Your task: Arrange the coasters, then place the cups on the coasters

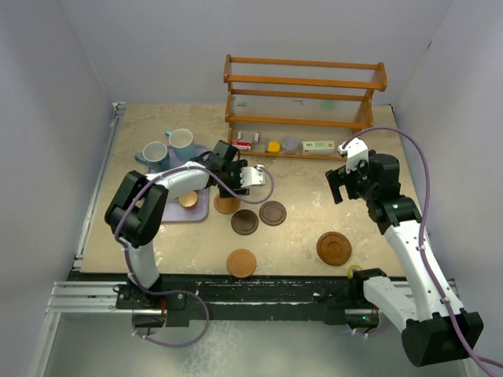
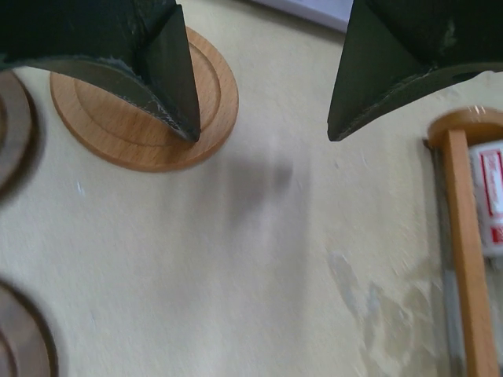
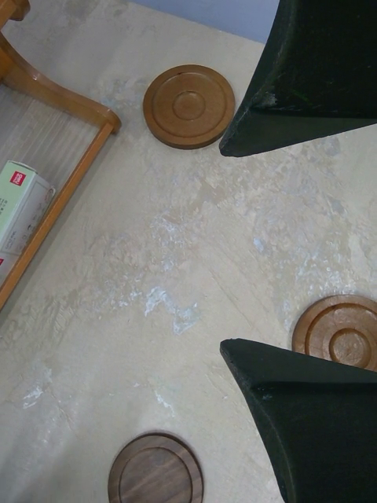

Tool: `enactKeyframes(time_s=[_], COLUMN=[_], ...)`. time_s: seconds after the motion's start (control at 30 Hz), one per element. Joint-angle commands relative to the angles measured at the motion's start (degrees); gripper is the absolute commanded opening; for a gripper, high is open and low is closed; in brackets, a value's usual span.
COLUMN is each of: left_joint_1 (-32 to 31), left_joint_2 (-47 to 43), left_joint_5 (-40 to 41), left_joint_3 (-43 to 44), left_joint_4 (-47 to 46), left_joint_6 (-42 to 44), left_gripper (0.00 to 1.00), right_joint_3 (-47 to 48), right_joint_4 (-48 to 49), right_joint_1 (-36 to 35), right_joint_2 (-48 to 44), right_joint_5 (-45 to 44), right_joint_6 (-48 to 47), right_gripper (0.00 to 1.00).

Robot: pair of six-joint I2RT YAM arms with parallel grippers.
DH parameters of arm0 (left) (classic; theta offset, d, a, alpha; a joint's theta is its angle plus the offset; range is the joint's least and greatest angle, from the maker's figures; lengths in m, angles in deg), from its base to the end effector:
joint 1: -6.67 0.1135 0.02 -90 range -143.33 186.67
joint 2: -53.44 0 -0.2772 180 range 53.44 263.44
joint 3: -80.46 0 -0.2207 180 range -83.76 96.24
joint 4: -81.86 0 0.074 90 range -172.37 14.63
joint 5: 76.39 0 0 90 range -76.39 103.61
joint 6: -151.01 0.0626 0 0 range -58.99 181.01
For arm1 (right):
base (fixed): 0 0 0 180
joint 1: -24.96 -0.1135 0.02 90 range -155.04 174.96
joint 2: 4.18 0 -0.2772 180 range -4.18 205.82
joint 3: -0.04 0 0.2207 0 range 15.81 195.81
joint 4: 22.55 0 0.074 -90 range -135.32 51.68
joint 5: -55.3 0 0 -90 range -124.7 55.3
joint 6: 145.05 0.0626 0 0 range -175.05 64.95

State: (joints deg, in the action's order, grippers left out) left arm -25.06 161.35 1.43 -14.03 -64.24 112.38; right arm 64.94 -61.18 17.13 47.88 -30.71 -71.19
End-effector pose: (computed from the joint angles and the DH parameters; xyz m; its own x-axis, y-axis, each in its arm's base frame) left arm 0.3199 -0.2133 0.1807 0.0376 0.8745 -0.4835 0.9359 0.1388 0.3239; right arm 0.1853 0.0299 0.3218 -0.3590 -0.3293 -0.8733 -0.3100 0.9246 -0.2212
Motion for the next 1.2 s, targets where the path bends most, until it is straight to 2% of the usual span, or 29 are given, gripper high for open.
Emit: enactKeyframes(time_s=[0.0,0.23,0.57,0.87,1.17], left_joint_1=[-2.7,-3.5,-3.1,-2.8,3.4], left_joint_2=[6.6,9.1,-1.1,-14.8,-26.8], left_joint_5=[-0.5,-0.2,-5.6,-8.8,-8.5], left_joint_3=[5.6,10.9,9.0,-3.8,-14.2], left_joint_4=[-1.4,-1.3,-1.3,-1.7,1.2], left_joint_6=[-4.5,-7.2,-11.7,-8.5,-8.1], left_gripper=[0.63,0.63,0.66,0.7,0.71], right_joint_3=[0.5,0.2,0.9,5.7,6.5], right_joint_4=[1.0,1.1,0.5,-4.6,-1.2], right_joint_1=[-0.1,-0.1,-0.2,-1.9,-15.4], right_joint_2=[0.1,0.0,0.3,5.1,19.4], right_joint_5=[-1.1,-1.5,0.1,3.8,4.1], right_joint_6=[-0.8,-0.9,-0.9,-2.2,-4.7], right_gripper=[1.0,1.0,1.0,1.0,1.0])
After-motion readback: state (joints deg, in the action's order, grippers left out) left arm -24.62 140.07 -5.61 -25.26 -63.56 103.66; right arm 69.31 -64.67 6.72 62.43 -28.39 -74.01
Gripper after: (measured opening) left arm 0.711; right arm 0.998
